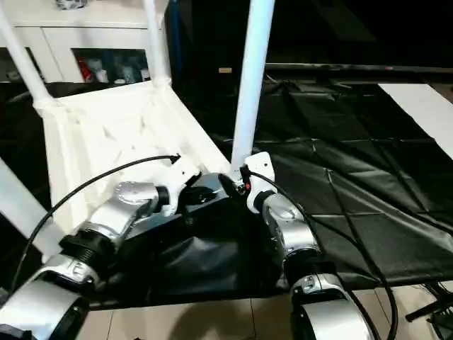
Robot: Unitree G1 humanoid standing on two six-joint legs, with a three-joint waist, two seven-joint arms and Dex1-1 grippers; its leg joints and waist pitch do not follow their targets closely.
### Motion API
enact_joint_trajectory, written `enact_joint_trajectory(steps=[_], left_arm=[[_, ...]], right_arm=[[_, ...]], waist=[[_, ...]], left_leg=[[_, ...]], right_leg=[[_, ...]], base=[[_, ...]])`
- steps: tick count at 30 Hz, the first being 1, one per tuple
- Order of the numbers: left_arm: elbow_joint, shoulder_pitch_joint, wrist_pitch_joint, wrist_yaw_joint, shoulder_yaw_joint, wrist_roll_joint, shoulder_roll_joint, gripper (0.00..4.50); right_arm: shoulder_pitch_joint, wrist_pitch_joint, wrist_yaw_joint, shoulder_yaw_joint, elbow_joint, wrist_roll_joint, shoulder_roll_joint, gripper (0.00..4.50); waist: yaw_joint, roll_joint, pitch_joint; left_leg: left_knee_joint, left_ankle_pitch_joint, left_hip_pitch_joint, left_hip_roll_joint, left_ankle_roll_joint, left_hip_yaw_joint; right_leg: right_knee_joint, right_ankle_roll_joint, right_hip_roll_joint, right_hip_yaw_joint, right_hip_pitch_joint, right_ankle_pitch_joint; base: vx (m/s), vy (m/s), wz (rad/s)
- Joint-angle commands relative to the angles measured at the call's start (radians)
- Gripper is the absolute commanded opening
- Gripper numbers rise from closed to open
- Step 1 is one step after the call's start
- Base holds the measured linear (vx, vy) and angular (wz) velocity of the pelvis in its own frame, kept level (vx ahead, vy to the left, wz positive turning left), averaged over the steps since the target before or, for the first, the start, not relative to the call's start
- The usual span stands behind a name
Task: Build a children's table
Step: Rotate leg to tighten
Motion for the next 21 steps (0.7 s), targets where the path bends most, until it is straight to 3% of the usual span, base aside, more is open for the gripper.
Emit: enact_joint_trajectory(steps=[1, 5, 6, 7, 12, 13, 14, 21], left_arm=[[-0.068, 0.032, -0.024, -0.114, -0.045, -0.023, 0.013, 0.0], [-0.181, 0.091, -0.016, -0.276, -0.064, -0.064, 0.1, 0.0], [-0.207, 0.106, -0.019, -0.309, -0.071, -0.069, 0.123, 0.0], [-0.217, 0.112, -0.019, -0.322, -0.073, -0.073, 0.132, 0.0], [-0.313, 0.167, -0.009, -0.42, -0.074, -0.104, 0.207, 0.0], [-0.329, 0.175, -0.002, -0.428, -0.075, -0.108, 0.215, 0.0], [-0.343, 0.182, 0.005, -0.436, -0.074, -0.111, 0.221, 0.0], [-0.367, 0.198, 0.008, -0.431, -0.071, -0.113, 0.244, 0.0]], right_arm=[[0.016, -0.005, 0.238, 0.109, -0.089, 0.028, -0.015, 3.97], [0.034, -0.004, 0.416, 0.127, -0.142, 0.051, -0.11, 3.97], [0.034, -0.005, 0.447, 0.128, -0.149, 0.054, -0.13, 3.97], [0.034, -0.004, 0.459, 0.129, -0.151, 0.054, -0.137, 3.97], [0.031, 0.001, 0.546, 0.139, -0.174, 0.049, -0.192, 3.97], [0.031, 0.001, 0.554, 0.143, -0.175, 0.051, -0.193, 3.97], [0.03, 0.002, 0.563, 0.145, -0.178, 0.053, -0.196, 3.97], [0.044, 0.014, 0.602, 0.167, -0.205, 0.06, -0.186, 3.41]], waist=[[0.009, -0.011, -0.065], [0.017, -0.005, -0.067], [0.019, -0.009, -0.068], [0.025, -0.005, -0.066], [0.04, -0.001, -0.06], [0.043, -0.009, -0.061], [0.044, -0.006, -0.06], [0.046, -0.011, -0.062]], left_leg=[[-0.065, -0.259, 0.001, 0.021, 0.06, -0.008], [-0.06, -0.199, 0.001, 0.027, 0.086, -0.001], [-0.059, -0.196, 0.002, 0.028, 0.086, 0.001], [-0.059, -0.2, 0.004, 0.029, 0.085, 0.002], [-0.066, -0.258, 0.013, 0.033, 0.048, 0.003], [-0.067, -0.264, 0.013, 0.032, 0.04, 0.003], [-0.068, -0.267, 0.013, 0.031, 0.034, 0.002], [-0.065, -0.231, 0.01, 0.027, 0.037, 0.003]], right_leg=[[-0.075, -0.196, -0.07, 0.035, 0.056, -0.286], [-0.06, -0.246, -0.064, 0.032, 0.054, -0.167], [-0.058, -0.25, -0.065, 0.032, 0.054, -0.161], [-0.057, -0.253, -0.064, 0.033, 0.05, -0.166], [-0.064, -0.234, -0.064, 0.035, 0.042, -0.247], [-0.065, -0.224, -0.065, 0.035, 0.043, -0.265], [-0.066, -0.214, -0.066, 0.037, 0.042, -0.285], [-0.064, -0.202, -0.065, 0.038, 0.043, -0.264]], base=[[0.0, 0.0, 0.0], [0.0, 0.0, 0.0], [0.0, 0.0, 0.0], [0.0, 0.0, 0.0], [0.0, 0.0, 0.0], [0.0, 0.0, 0.0], [0.0, 0.0, 0.0], [0.0, 0.0, 0.0]])
